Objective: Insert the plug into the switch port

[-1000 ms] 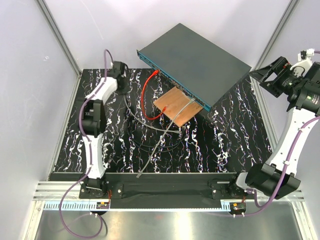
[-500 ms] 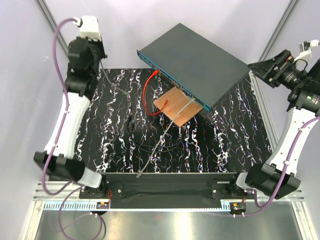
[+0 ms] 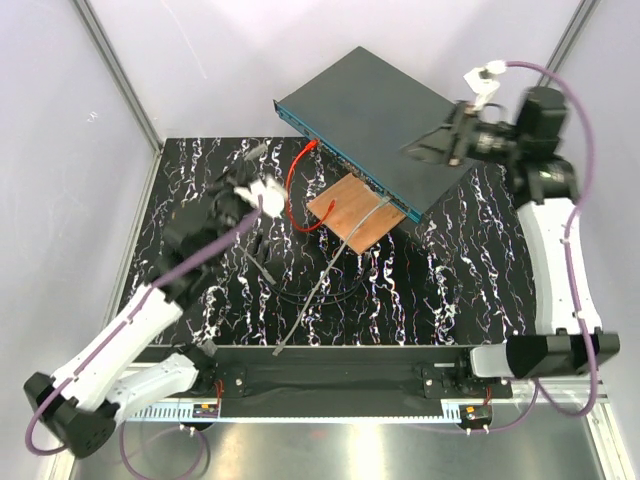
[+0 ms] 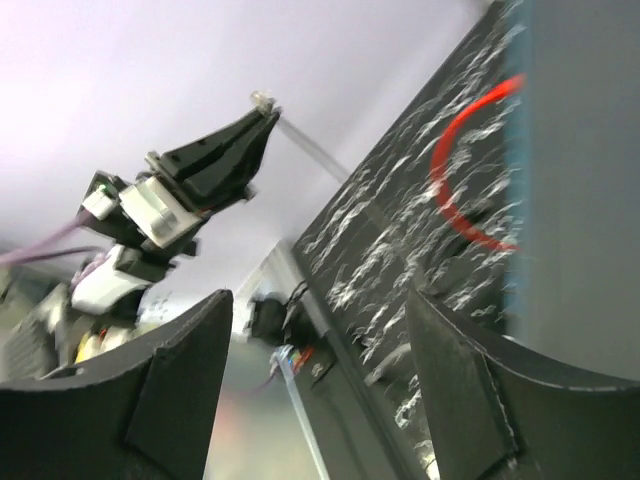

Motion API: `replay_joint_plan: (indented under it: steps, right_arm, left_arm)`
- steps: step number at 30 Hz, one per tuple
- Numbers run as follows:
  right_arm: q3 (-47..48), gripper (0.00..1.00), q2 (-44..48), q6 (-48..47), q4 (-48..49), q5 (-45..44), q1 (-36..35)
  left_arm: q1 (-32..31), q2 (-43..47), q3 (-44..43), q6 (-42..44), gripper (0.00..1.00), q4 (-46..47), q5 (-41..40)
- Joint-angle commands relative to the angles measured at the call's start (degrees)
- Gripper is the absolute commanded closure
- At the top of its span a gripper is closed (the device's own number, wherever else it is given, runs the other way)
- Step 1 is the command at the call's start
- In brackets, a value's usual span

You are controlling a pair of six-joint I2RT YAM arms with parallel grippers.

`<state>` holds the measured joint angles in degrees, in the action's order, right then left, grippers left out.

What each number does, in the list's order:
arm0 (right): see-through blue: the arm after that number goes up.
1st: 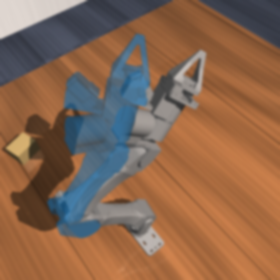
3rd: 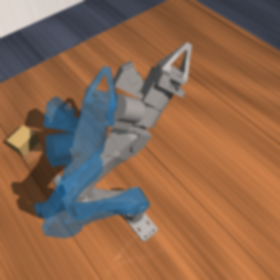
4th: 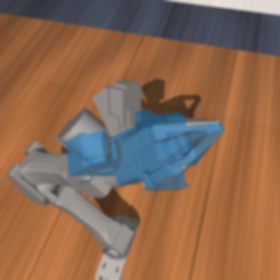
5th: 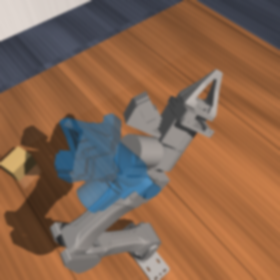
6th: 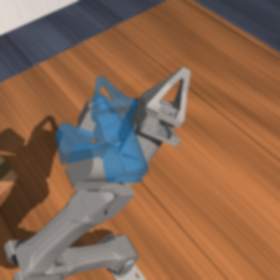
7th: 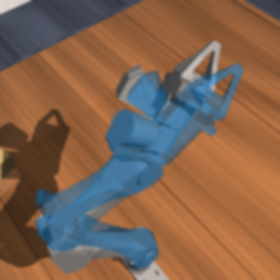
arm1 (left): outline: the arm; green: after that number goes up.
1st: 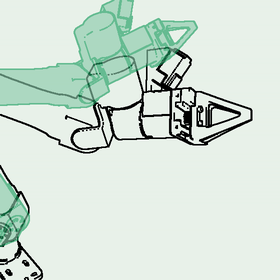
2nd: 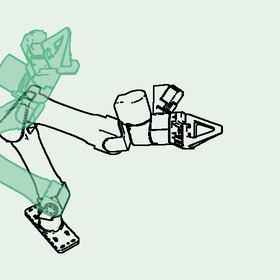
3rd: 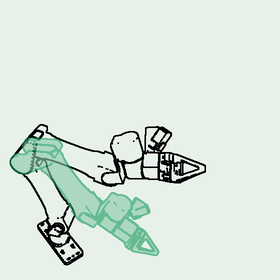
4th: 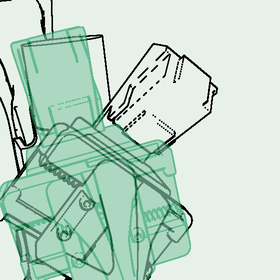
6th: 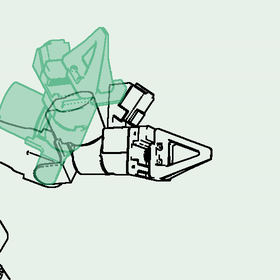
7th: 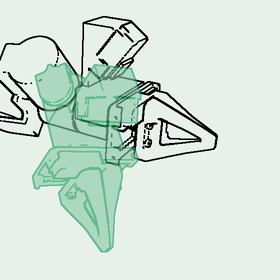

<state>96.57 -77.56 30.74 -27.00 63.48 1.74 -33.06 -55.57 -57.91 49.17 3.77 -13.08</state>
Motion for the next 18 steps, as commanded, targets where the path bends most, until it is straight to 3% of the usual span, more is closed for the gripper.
replay_joint_plan:
  steps: [1, 2, 7, 13, 18]
  right_arm:
    - [3.53, 0.24, -3.64, -3.58, -2.88, -2.31, -9.18]
    - [5.01, 0.24, -4.52, -3.84, -2.53, -2.57, -10.95]
    - [10.03, 0.28, -9.97, -3.15, 0.01, -2.75, -20.89]
    - [13.11, 0.33, -13.31, -7.62, -1.38, -2.49, -31.68]
    - [13.55, 0.33, -16.12, -9.21, -2.61, -3.19, -35.75]
  left_arm:
    - [-3.41, 6.25, 8.23, 19.17, 1.00, 16.94, -0.63]
    - [-5.07, 7.22, 12.60, 26.43, 1.00, 23.32, -0.63]
    - [-8.95, 10.22, 21.51, 47.03, 1.00, 41.11, 2.43]
    - [-10.88, 12.58, 27.75, 57.16, 1.00, 46.24, 9.99]
    - [-13.26, 12.86, 30.31, 60.25, 1.00, 47.64, 12.73]
